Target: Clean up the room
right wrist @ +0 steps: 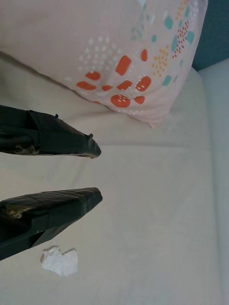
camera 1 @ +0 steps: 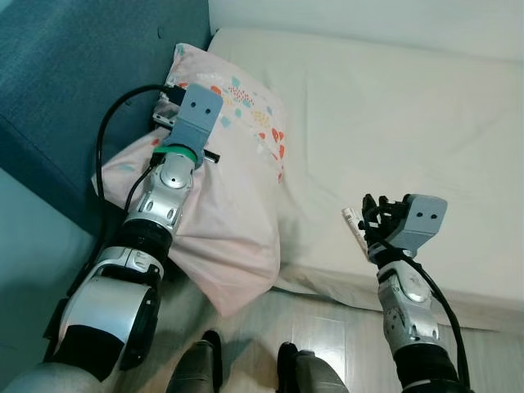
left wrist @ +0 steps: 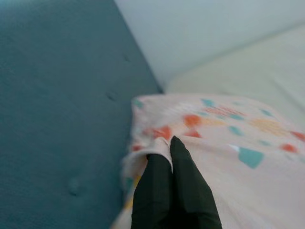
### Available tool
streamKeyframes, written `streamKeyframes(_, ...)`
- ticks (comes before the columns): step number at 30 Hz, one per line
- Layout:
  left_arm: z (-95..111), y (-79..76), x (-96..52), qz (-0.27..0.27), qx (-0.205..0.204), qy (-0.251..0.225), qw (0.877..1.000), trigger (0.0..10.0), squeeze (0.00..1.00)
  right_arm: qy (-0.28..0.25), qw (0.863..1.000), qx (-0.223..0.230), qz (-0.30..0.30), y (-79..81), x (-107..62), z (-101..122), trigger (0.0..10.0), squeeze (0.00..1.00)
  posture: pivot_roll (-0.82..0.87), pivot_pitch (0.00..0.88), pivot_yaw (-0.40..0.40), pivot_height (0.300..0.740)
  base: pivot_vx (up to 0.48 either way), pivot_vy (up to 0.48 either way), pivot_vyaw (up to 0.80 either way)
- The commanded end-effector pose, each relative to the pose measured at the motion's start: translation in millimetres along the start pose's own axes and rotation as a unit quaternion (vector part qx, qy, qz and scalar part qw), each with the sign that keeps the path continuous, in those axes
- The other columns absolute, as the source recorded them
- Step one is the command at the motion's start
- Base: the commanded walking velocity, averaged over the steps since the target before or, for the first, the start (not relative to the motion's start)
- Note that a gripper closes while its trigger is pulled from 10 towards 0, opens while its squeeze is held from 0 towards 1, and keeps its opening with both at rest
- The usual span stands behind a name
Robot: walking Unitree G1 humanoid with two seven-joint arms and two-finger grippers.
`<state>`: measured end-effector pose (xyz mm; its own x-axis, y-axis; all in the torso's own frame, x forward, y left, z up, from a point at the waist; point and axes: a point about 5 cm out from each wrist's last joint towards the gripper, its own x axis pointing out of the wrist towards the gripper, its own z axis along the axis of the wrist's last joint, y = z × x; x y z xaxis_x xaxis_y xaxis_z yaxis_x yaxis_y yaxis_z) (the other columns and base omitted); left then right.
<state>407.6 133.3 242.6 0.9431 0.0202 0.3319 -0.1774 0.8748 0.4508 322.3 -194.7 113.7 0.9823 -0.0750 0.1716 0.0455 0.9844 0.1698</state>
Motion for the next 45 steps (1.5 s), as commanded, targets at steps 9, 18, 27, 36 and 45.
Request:
streamKeyframes(9, 68, 21.2, 5.5, 0.142, 0.041, -0.193, 0.97, 0.0, 0.0, 0.008, 1.0, -0.005, -0.005, -4.3, -3.2, -6, 10.0, 0.0, 0.01, 0.206, 0.053, 0.74, 0.0, 0.0, 0.0)
streamKeyframes(18, 94, 25.8, 9.3, 0.19, 0.025, -0.241, 0.952, 0.0, 0.0, 0.007, 1.0, -0.006, -0.004, -3.8, -3.3, -5, 10.0, 0.0, -0.01, 0.209, 0.049, 0.74, 0.0, 0.0, 0.0)
streamKeyframes(27, 136, 16.0, 19.2, 0.229, -0.012, -0.267, 0.936, 0.0, 0.0, 0.0, 1.0, -0.013, -0.002, -5.4, -7.7, -2, 10.0, 0.0, -0.09, 0.236, 0.053, 0.74, 0.0, 0.0, 0.0)
streamKeyframes(36, 165, -3.8, 27.1, 0.183, -0.036, -0.249, 0.95, 0.0, 0.0, -0.001, 1.0, -0.02, -0.016, -12.2, -17.1, -1, 10.0, 0.0, -0.13, 0.264, 0.081, 0.74, 0.0, 0.0, 0.0)
streamKeyframes(45, 219, 27.0, 29.5, 0.26, -0.043, -0.306, 0.915, 0.0, 0.0, -0.004, 0.999, -0.024, -0.036, -17.8, -33.7, 1, 10.0, 0.0, -0.18, 0.291, 0.102, 0.74, 0.0, 0.0, 0.0)
